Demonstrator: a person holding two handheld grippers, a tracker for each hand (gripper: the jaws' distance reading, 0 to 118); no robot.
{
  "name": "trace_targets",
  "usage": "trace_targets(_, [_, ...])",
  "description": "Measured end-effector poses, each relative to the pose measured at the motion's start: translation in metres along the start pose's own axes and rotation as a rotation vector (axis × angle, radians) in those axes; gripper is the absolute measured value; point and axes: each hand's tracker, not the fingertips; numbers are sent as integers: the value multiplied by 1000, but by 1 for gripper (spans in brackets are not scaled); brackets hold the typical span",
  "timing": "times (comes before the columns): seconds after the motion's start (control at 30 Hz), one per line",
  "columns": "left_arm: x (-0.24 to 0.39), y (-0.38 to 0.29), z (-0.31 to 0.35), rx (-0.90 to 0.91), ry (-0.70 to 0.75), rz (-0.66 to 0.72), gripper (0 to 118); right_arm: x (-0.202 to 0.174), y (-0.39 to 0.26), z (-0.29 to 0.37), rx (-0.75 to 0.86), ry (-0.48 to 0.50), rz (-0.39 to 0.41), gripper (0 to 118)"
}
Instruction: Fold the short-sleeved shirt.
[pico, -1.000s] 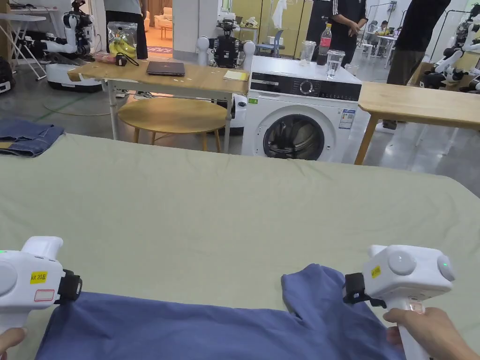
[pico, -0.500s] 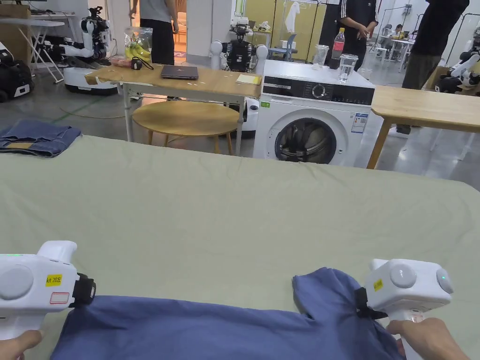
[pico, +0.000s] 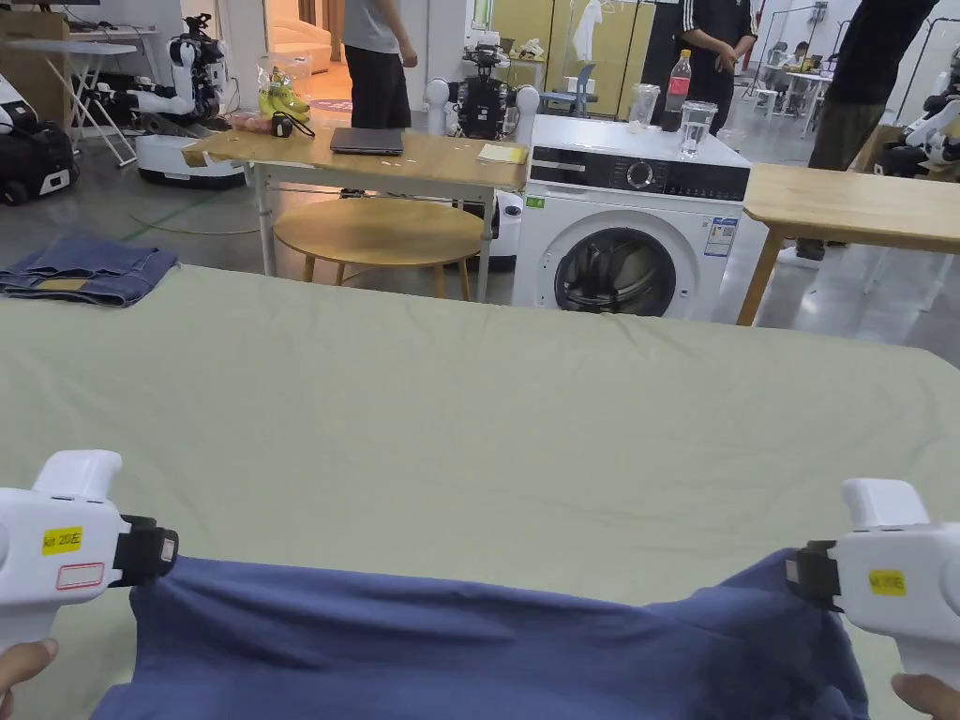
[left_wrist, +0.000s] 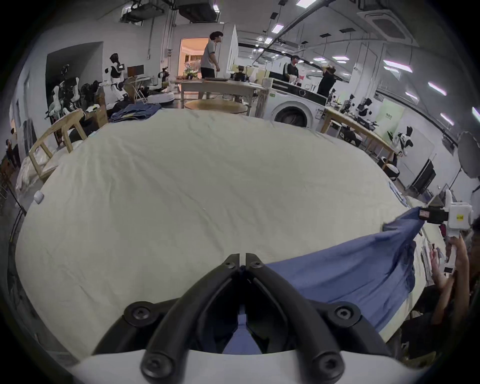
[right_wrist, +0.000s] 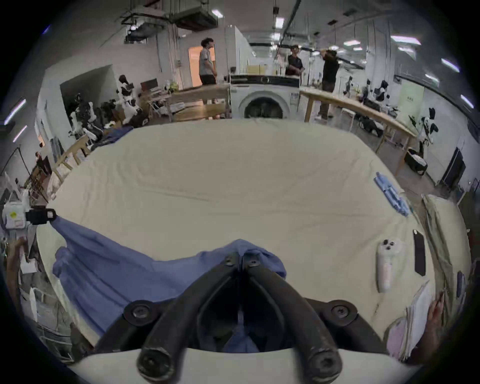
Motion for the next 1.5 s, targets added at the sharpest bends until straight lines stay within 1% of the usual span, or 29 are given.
trace_targets(0.07, [-5,-7,13,16,-8,17,0,2,-13,22,19,-8,8,0])
trace_targets(0.17, [-10,-19,29,29,-20,22,0,7,-33,49,27,-10,-2,0])
trace_targets(0.27, [-12,-37,39,22,-31,19,0,11,-57,68,12,0,-17,0])
trace_targets(0.33, [-12,-52,43,-1,-34,6,0,12,-75,76,-9,-12,-10,0])
trace_targets(0.5, [-16,-96,44,-75,-27,4,0,13,-125,72,-137,-30,-22,0])
trace_targets(0.57, [-16,-115,39,-127,-14,3,0,15,-147,61,-199,-55,1,0])
trace_targets(0.63, [-16,-130,30,-172,-3,-9,0,15,-163,47,-239,-71,-14,0])
trace_targets(0.67, [-16,-136,25,-205,1,-20,0,17,-170,39,-256,-74,-7,0])
trace_targets(0.73, [-14,-142,14,-223,17,-51,0,19,-177,27,-274,-84,-12,0])
trace_targets(0.8, [-14,-142,11,-210,21,-49,0,20,-181,21,-272,-75,-28,0])
trace_targets(0.93, [-12,-137,8,-222,40,-59,0,14,-179,18,-257,-89,-24,1])
trace_targets(0.97, [-9,-137,9,-221,48,-70,0,13,-177,18,-257,-97,-16,4])
trace_targets(1.0, [-8,-135,11,-223,57,-77,0,10,-175,20,-258,-103,-6,9])
trace_targets(1.03, [-5,-132,13,-226,68,-80,4,8,-172,24,-258,-122,10,22])
trace_targets(1.07, [-1,-130,16,-226,90,-81,12,6,-168,30,-242,-181,44,46])
trace_targets(1.1, [2,-128,19,-210,106,-91,21,6,-163,36,-203,-206,51,58])
trace_targets(1.13, [4,-124,21,-189,117,-99,28,5,-160,43,-153,-212,40,61])
trace_targets(1.2, [10,-118,25,-116,114,-96,33,4,-146,56,-84,-194,-6,61])
trace_targets(1.23, [14,-114,27,-75,90,-85,34,2,-140,60,-46,-182,-28,61])
trace_targets(1.37, [33,-103,29,83,31,-66,34,-17,-122,62,81,-190,-55,61])
trace_targets(1.43, [47,-99,30,165,24,-78,34,-32,-119,63,183,-173,-60,61])
trace_targets(1.5, [62,-96,31,255,32,-107,34,-50,-115,63,290,-165,-40,61])
